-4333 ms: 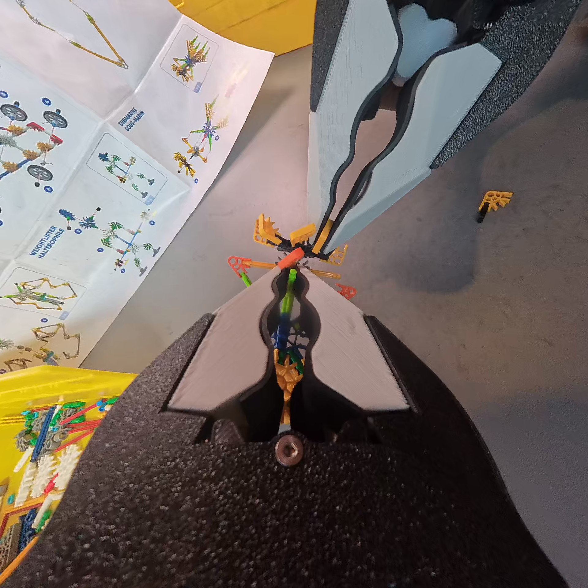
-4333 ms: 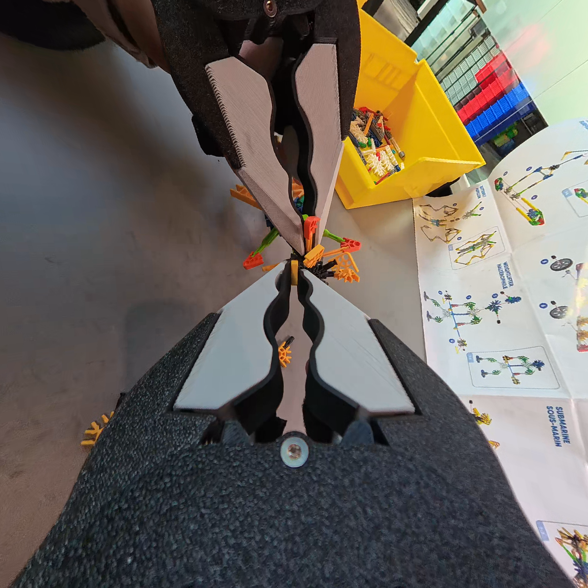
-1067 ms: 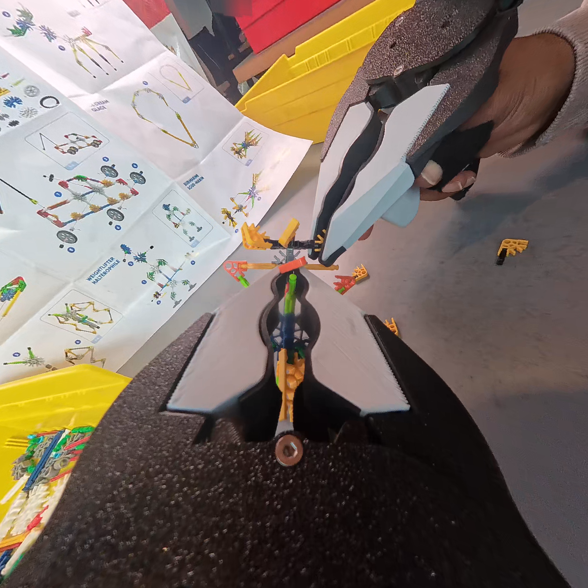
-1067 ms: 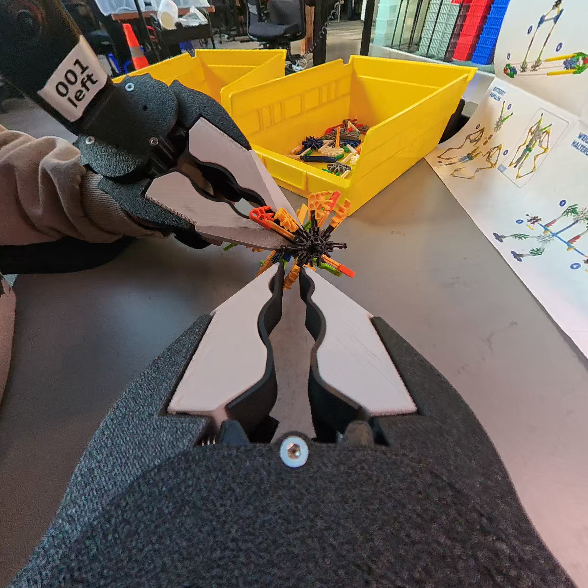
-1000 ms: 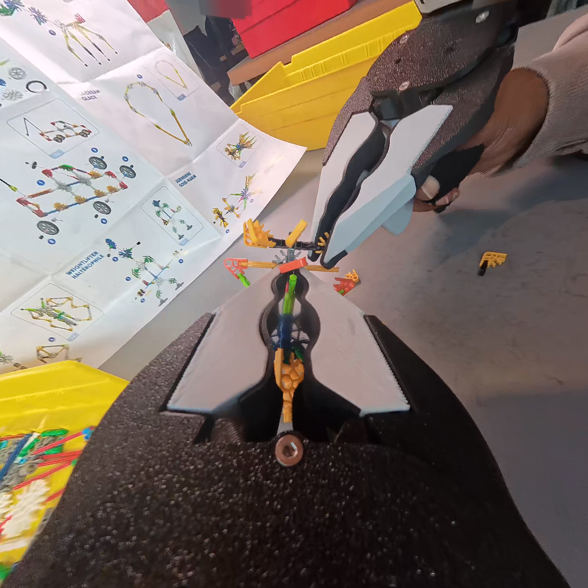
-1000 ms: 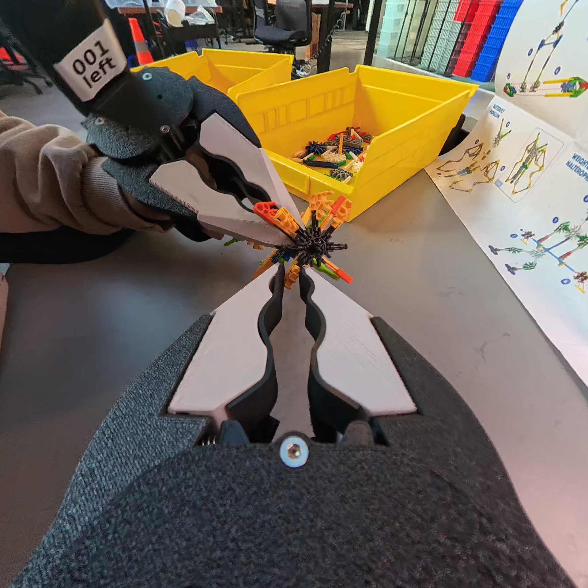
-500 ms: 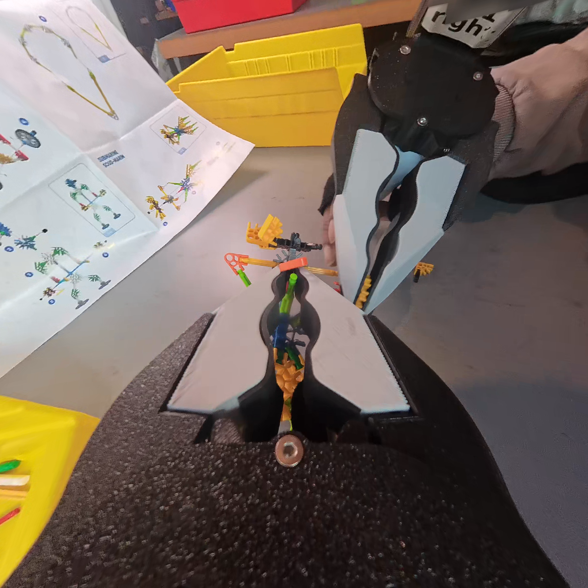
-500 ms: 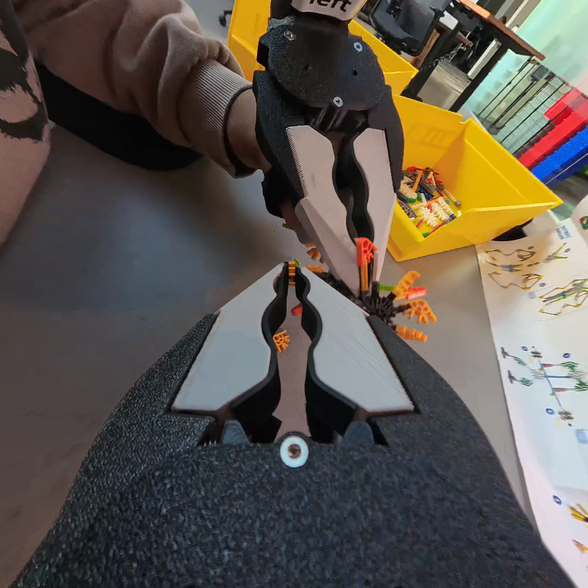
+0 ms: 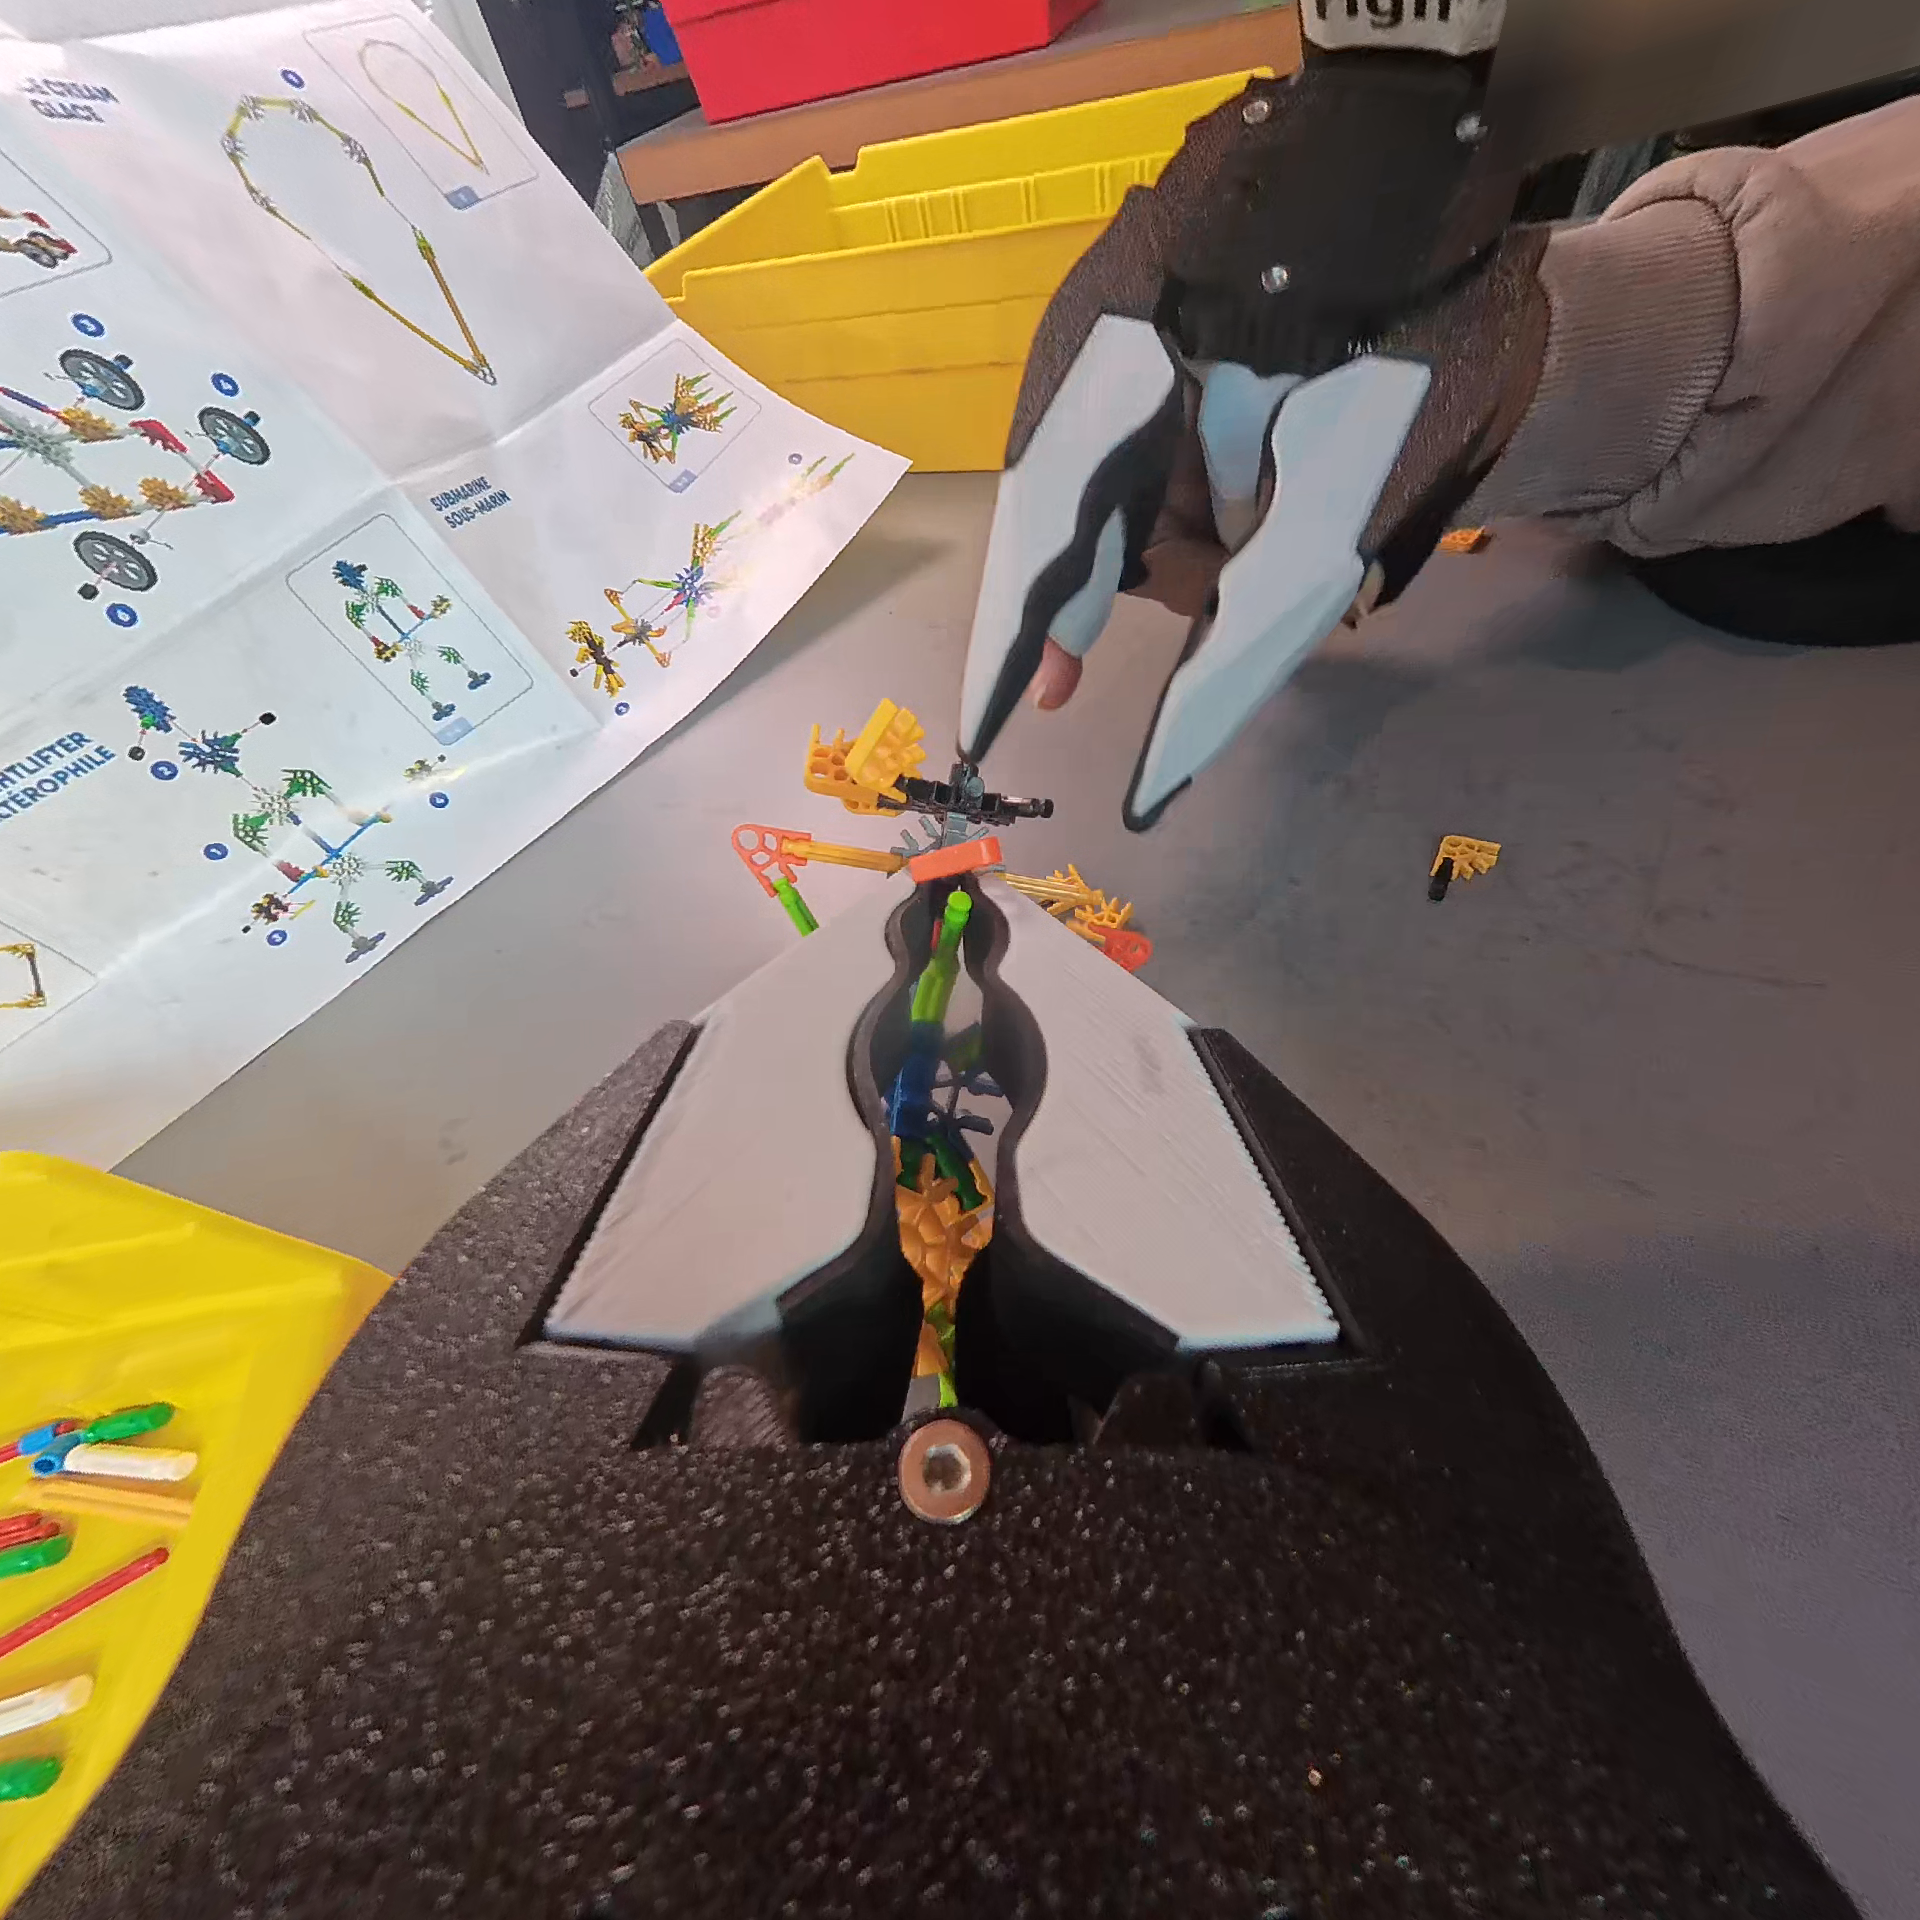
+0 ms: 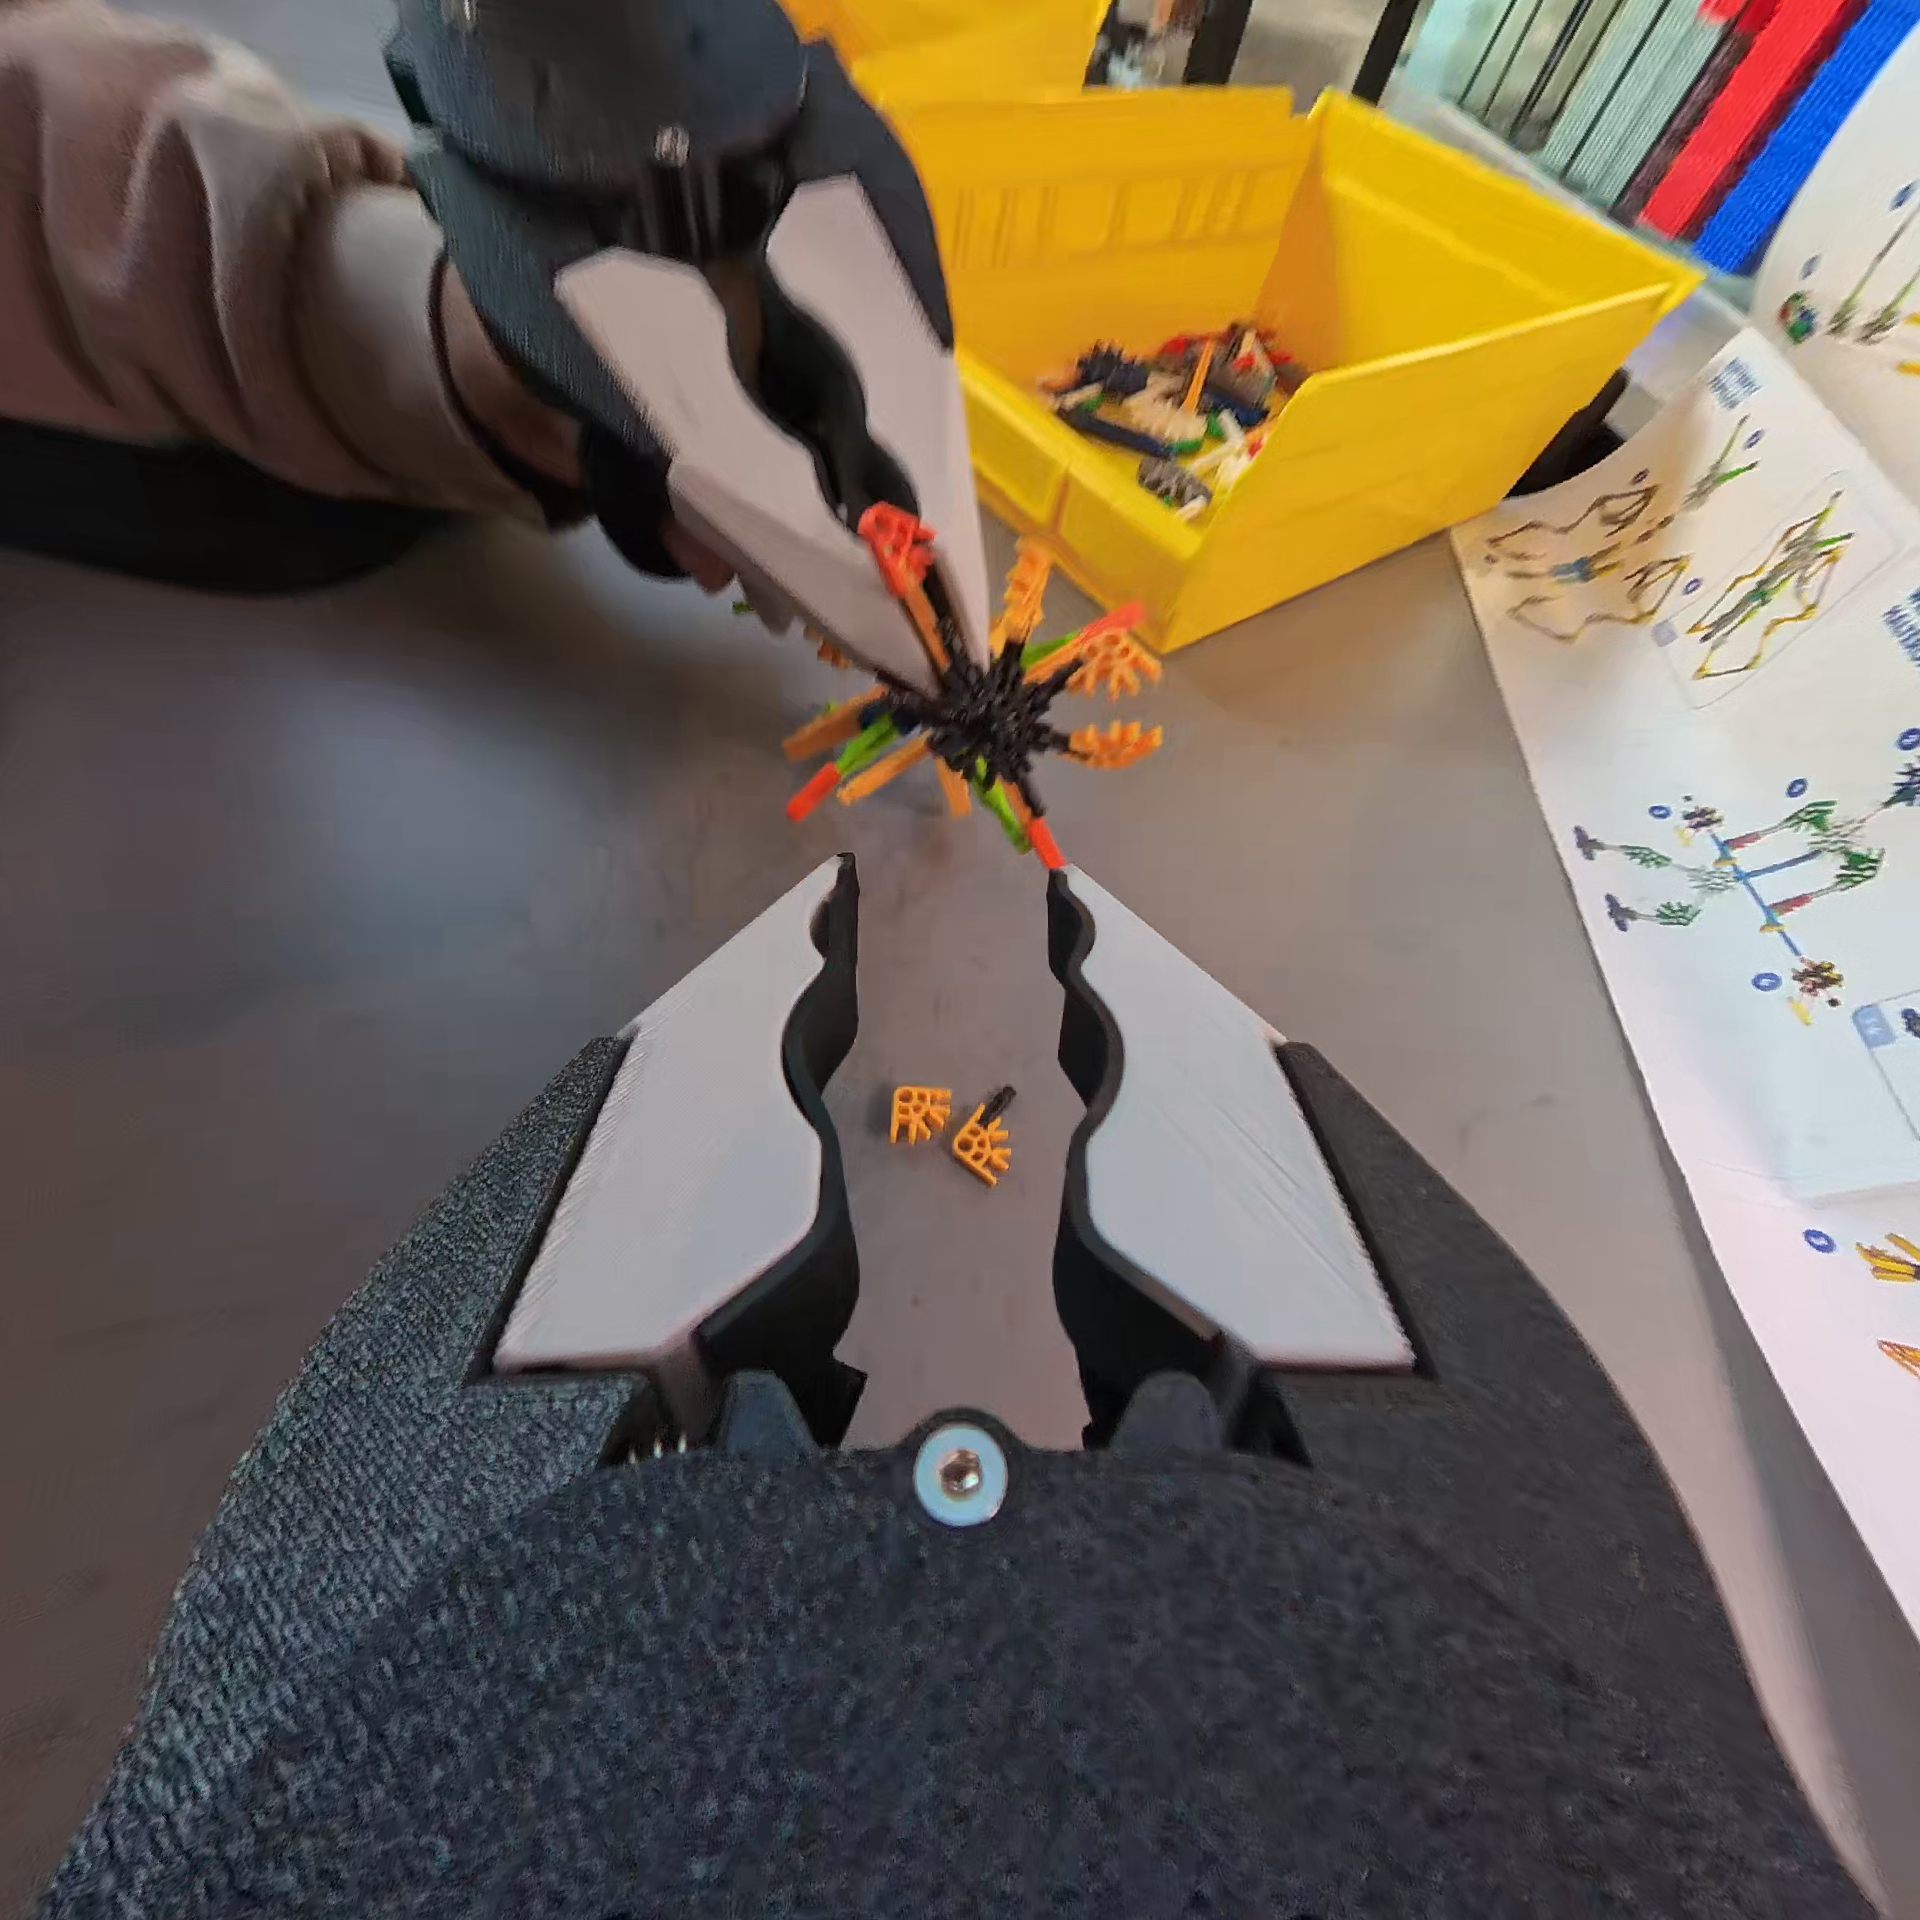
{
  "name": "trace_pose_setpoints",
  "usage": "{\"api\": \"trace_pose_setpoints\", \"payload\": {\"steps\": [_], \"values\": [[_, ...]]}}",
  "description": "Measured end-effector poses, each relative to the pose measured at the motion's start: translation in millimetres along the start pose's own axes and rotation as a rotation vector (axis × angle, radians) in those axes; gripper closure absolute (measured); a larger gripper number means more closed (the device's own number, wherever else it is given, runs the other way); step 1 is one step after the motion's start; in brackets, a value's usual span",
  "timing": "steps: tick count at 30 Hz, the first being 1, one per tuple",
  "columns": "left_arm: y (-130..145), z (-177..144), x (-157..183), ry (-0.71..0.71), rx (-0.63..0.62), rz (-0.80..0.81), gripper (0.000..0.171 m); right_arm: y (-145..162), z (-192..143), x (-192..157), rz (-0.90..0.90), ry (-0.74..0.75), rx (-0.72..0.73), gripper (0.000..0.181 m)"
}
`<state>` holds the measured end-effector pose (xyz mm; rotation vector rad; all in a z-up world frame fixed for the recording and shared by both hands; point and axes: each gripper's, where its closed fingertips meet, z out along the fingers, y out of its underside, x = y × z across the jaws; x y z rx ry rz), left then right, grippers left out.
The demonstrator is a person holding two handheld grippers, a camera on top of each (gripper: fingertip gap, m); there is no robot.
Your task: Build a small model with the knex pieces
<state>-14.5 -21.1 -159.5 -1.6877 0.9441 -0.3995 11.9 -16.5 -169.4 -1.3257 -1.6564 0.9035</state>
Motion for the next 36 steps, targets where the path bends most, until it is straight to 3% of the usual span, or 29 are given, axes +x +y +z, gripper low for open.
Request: {"api": "trace_pose_setpoints", "payload": {"steps": [3,5,14,19,23,28,36], "values": [[3,4,6,-0.005,-0.031,0.061,0.168,-27,-12,6,0.06,0.027,0.15,0.149],[6,8,12,-0.007,-0.053,0.115,0.168,-36,-11,2,0.063,0.029,0.178,0.151],[8,16,28,-0.007,-0.076,0.25,0.167,-16,8,-11,0.136,-0.026,0.055,0.175],[8,15,30,0.002,-0.073,0.26,0.168,-16,6,-14,0.136,-0.065,0.083,0.175],[7,11,26,0.002,-0.064,0.22,0.168,-18,-7,-14,0.087,-0.097,0.084,0.161],[7,9,24,0.018,-0.059,0.191,0.168,0,-3,-10,0.02,-0.052,0.013,0.169],[10,5,30,0.065,-0.082,0.234,0.168,1,2,-20,0.013,-0.106,0.011,0.174]]}}
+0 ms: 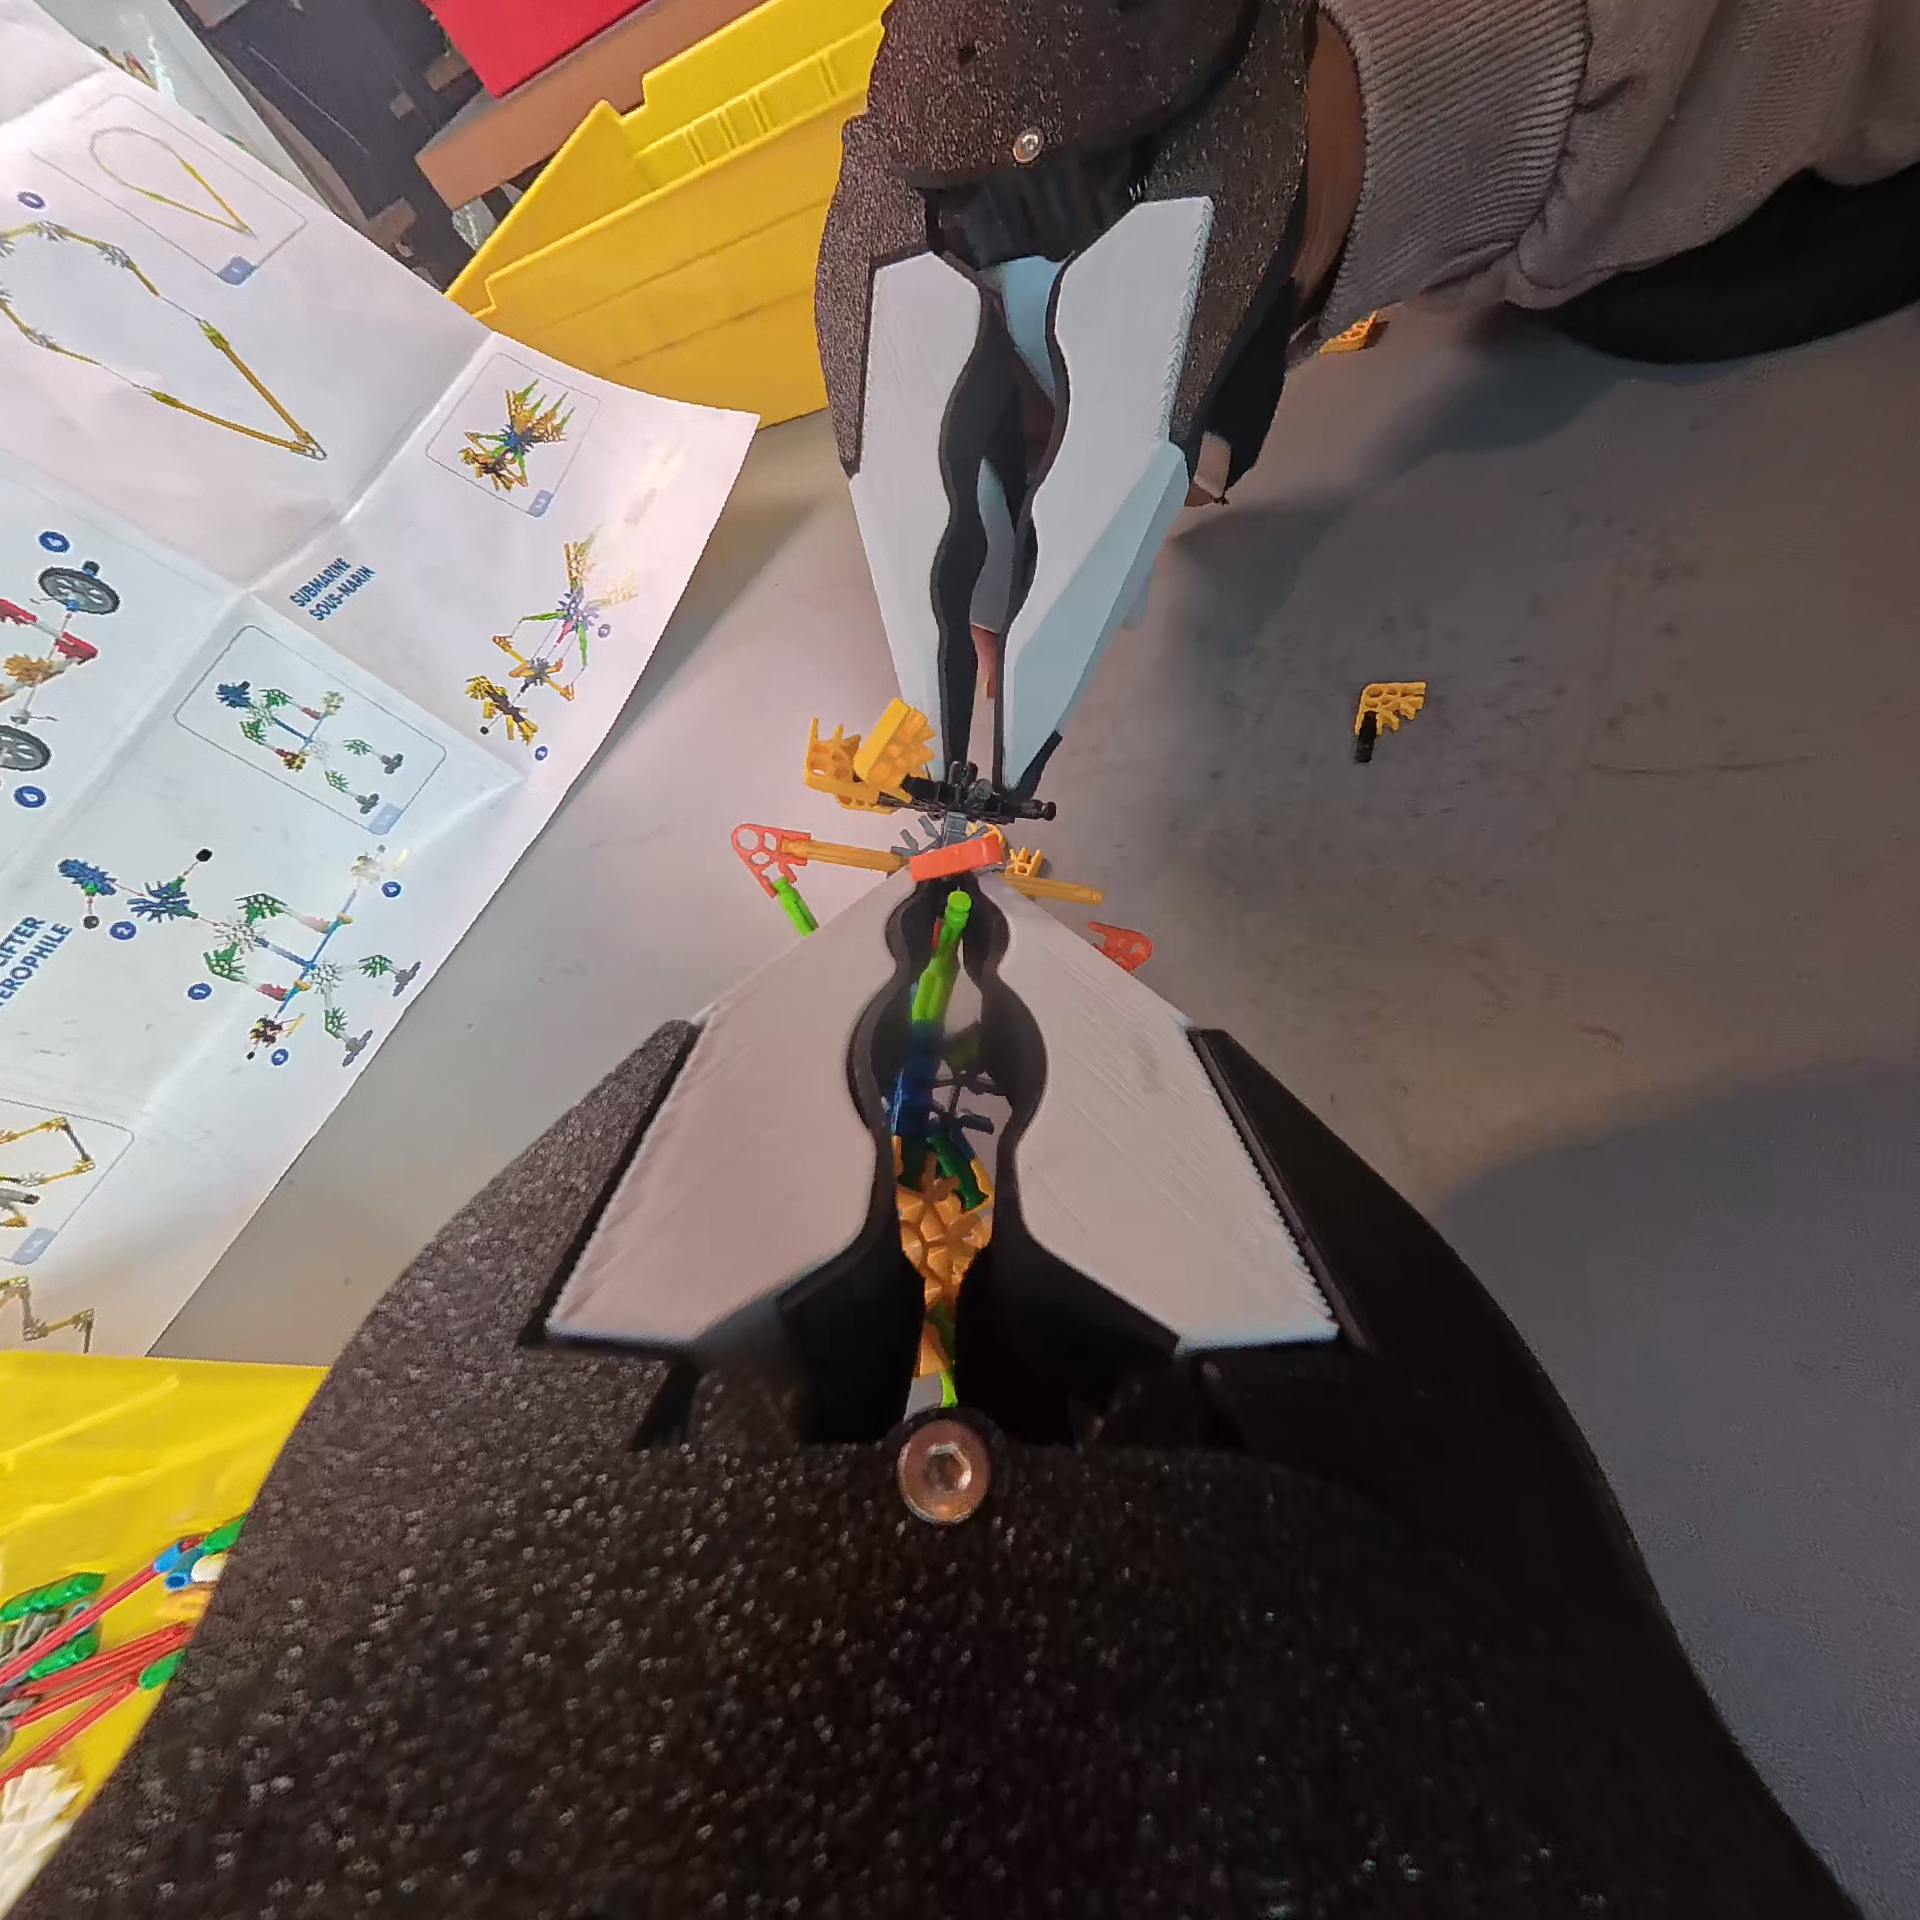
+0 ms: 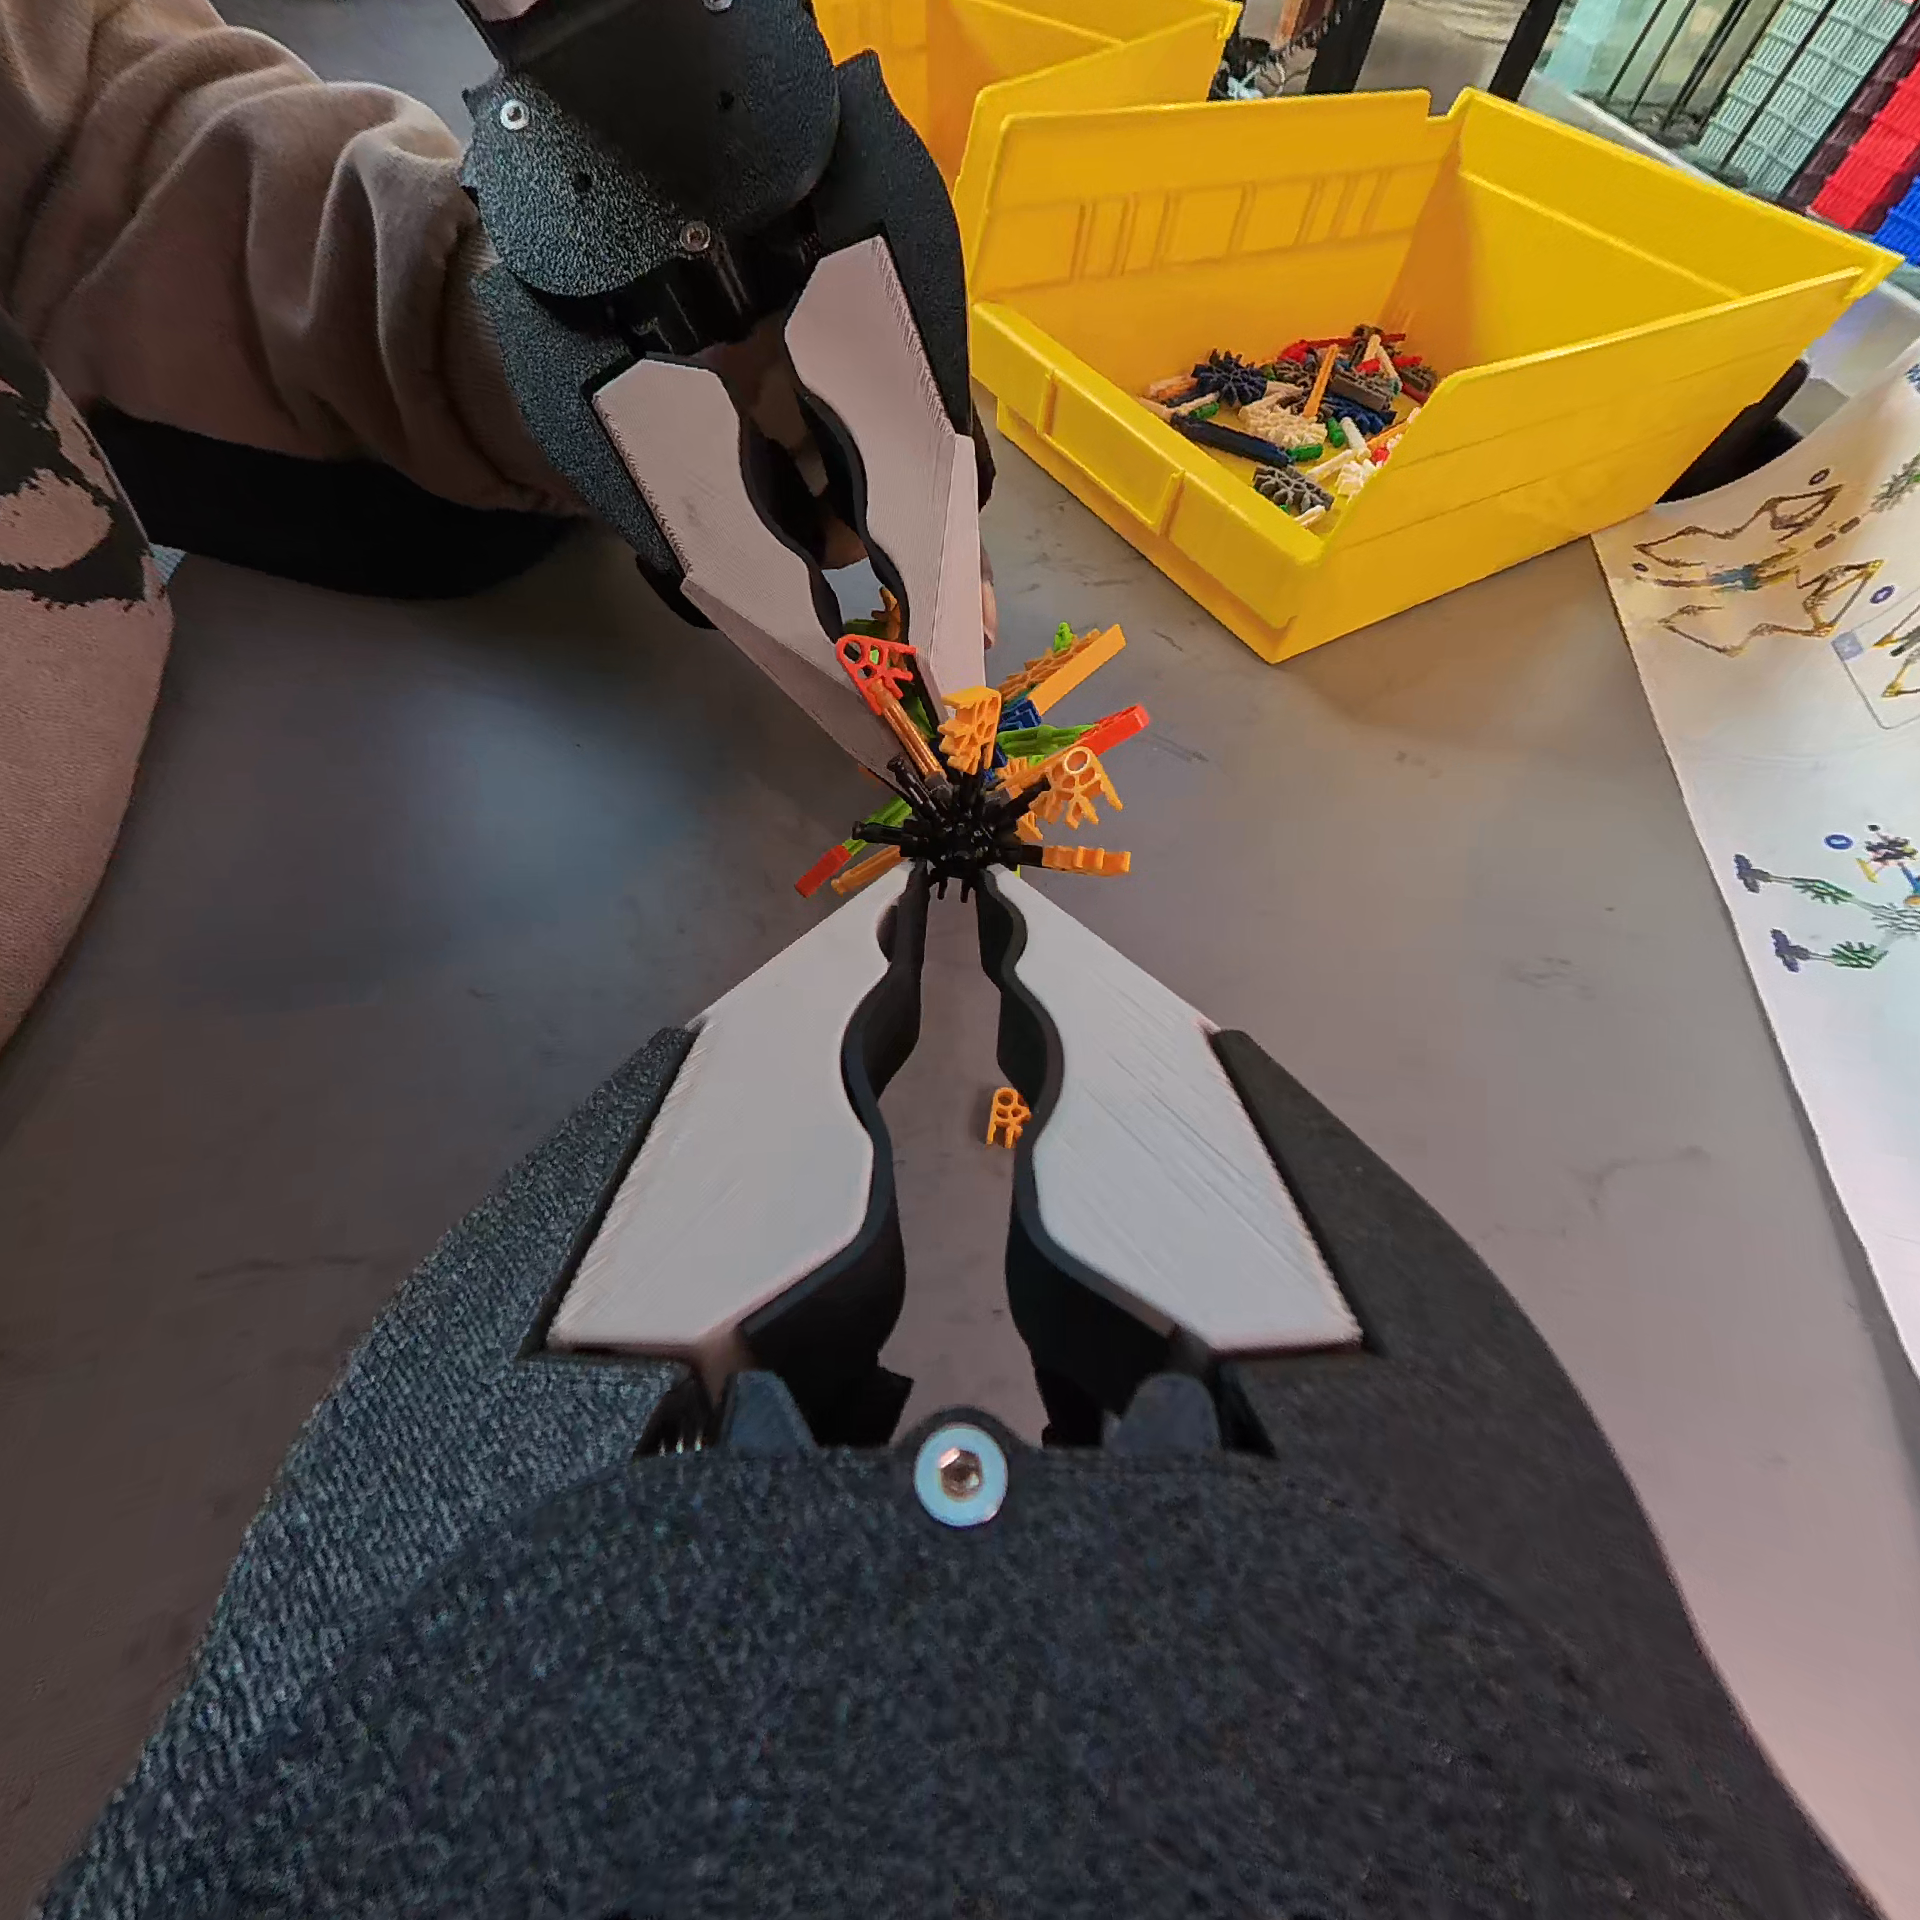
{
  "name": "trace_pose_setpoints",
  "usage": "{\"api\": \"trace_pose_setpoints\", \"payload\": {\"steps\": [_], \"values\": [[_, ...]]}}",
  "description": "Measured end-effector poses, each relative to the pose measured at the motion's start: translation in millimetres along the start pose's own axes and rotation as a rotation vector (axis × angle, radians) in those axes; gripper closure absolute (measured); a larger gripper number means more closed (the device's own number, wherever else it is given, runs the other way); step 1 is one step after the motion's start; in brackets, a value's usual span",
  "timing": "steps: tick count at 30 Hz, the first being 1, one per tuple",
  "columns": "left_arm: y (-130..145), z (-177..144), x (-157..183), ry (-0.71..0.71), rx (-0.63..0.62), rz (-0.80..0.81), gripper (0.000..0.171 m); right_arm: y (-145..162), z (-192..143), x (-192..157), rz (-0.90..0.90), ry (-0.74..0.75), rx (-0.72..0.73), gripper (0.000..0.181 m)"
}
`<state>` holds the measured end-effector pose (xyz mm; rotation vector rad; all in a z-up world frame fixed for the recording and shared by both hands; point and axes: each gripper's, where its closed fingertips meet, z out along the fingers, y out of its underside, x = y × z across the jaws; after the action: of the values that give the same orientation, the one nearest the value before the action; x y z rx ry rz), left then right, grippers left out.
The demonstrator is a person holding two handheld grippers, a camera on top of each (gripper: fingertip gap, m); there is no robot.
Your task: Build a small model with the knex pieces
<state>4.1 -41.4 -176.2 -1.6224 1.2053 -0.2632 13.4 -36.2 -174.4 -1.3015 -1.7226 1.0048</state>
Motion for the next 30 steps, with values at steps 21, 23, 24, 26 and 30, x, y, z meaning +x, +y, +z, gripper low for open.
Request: {"api": "trace_pose_setpoints", "payload": {"steps": [21,23,24,26,30], "values": [[-4,-5,-3,0.017,-0.009,-0.028,0.169,-11,-2,1,-0.037,0.003,0.051,0.179],[-6,-6,-4,0.019,-0.001,-0.029,0.169,-14,-4,0,-0.048,-0.001,0.059,0.18],[-7,-7,-3,0.024,0.003,-0.03,0.169,-16,-5,0,-0.051,-0.005,0.064,0.18],[-9,-8,-2,0.037,0.008,-0.031,0.169,-17,-7,-3,-0.046,-0.022,0.073,0.18],[-12,-10,1,0.06,0.017,-0.044,0.169,-19,-11,-7,-0.036,-0.058,0.087,0.181]]}}
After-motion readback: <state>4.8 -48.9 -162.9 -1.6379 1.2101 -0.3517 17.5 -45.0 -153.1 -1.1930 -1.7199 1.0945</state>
